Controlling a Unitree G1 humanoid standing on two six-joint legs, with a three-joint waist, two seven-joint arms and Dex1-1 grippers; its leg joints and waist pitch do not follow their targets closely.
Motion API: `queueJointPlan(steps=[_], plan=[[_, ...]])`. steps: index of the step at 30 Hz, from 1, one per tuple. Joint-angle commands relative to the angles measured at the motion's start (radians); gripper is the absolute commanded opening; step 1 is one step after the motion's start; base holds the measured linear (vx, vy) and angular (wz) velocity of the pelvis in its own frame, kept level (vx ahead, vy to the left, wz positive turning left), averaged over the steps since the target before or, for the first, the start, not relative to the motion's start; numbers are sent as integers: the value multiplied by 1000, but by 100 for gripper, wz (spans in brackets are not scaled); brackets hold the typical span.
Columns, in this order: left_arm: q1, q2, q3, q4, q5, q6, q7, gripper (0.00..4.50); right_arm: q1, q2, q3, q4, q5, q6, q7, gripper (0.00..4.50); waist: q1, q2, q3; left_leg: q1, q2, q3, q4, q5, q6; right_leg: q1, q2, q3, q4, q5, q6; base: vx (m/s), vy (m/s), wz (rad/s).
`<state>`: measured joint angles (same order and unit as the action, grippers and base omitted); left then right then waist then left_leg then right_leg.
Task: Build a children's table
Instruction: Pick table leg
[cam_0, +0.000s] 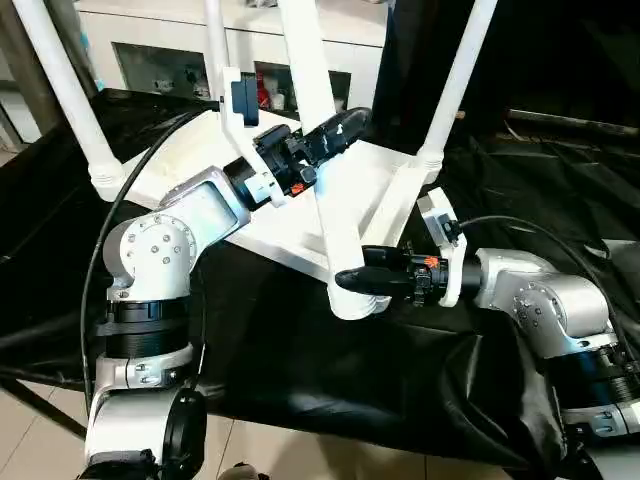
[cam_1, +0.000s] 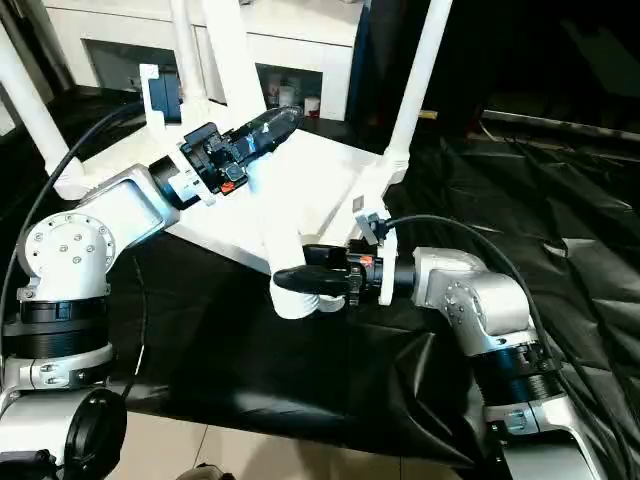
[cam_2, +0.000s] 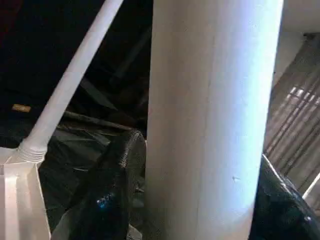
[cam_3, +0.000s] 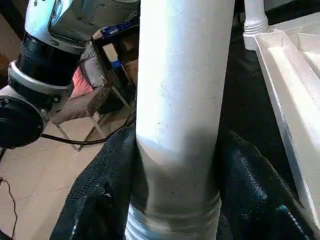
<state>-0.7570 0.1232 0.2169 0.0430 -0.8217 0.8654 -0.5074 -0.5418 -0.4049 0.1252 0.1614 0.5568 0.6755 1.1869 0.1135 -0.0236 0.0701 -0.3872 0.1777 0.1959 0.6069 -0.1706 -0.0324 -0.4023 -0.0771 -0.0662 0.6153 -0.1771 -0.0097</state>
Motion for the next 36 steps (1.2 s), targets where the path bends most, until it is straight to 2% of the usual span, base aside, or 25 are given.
queueJointPlan(steps=[1, 6, 10, 12, 16, 18, 22, 23, 24, 27, 32, 36], plan=[[-12, 1, -6, 13, 36, -16, 40, 226, -2, -1, -6, -42, 27, -7, 40, 200, 3, -10, -83, 22, 51, -25, -63, -135, 12, 53, -72, 46, -67, -196, -198, 0, 0, 0], [-27, 9, -9, 20, 49, -28, 54, 184, -2, 4, -5, -37, 2, -45, 21, 200, 3, -7, -83, 22, 50, -25, -63, -136, 10, 53, -71, 45, -67, -188, -198, 0, 0, 0], [-34, 15, -20, 18, 61, -33, 59, 180, -9, 12, -11, -16, -26, -87, -9, 200, 2, -8, -83, 22, 50, -25, -63, -137, 8, 53, -72, 45, -66, -192, -196, 0, 0, 0], [-35, 17, -28, 13, 68, -34, 60, 179, -21, 19, -26, -4, -10, -65, -19, 269, 2, -8, -83, 23, 50, -25, -62, -134, 9, 53, -71, 46, -66, -187, -197, 0, 0, 0], [-37, 23, -46, 13, 84, -45, 62, 179, -38, 18, -25, 4, -6, -46, -17, 289, 2, -7, -85, 22, 50, -25, -62, -128, 12, 54, -71, 45, -64, -174, -200, 0, 0, 0], [-37, 25, -51, 13, 87, -48, 61, 179, -41, 17, -20, 6, -12, -51, -13, 319, 2, -7, -84, 22, 50, -25, -62, -127, 13, 54, -70, 45, -64, -167, -203, 0, 0, 0], [-46, 28, -65, 25, 105, -55, 48, 179, -81, 16, -4, 41, -26, -43, -14, 322, 1, -3, -83, 24, 50, -26, -63, -147, 4, 53, -71, 44, -67, -195, -200, 0, 0, 0], [-47, 35, -76, 28, 114, -59, 41, 179, -100, 12, 2, 55, -27, -21, -6, 322, 1, -6, -84, 24, 50, -26, -62, -142, 2, 54, -71, 45, -65, -186, -199, 0, 0, 0], [-47, 41, -87, 28, 122, -63, 33, 179, -110, 9, 8, 63, -32, -15, -3, 322, 0, -4, -84, 25, 50, -26, -63, -143, 3, 53, -69, 44, -65, -185, -202, 0, 0, 0], [-45, 49, -104, 28, 129, -70, 21, 179, -124, 8, 12, 83, -44, -18, -7, 322, 1, -6, -85, 23, 50, -26, -62, -131, 6, 54, -71, 45, -61, -166, -204, 0, 0, 0], [-45, 53, -120, 23, 120, -77, -35, 179, -151, 8, 27, 122, -62, -4, -10, 322, 0, -4, -85, 23, 49, -24, -61, -125, 7, 53, -70, 45, -60, -149, -218, 0, 0, 0], [-42, 56, -136, 5, 73, -66, -132, 179, -175, -10, 65, 148, -66, 21, 68, 322, 2, -2, -85, 24, 50, -25, -61, -137, 5, 56, -70, 44, -60, -148, -228, 0, 0, 0]])
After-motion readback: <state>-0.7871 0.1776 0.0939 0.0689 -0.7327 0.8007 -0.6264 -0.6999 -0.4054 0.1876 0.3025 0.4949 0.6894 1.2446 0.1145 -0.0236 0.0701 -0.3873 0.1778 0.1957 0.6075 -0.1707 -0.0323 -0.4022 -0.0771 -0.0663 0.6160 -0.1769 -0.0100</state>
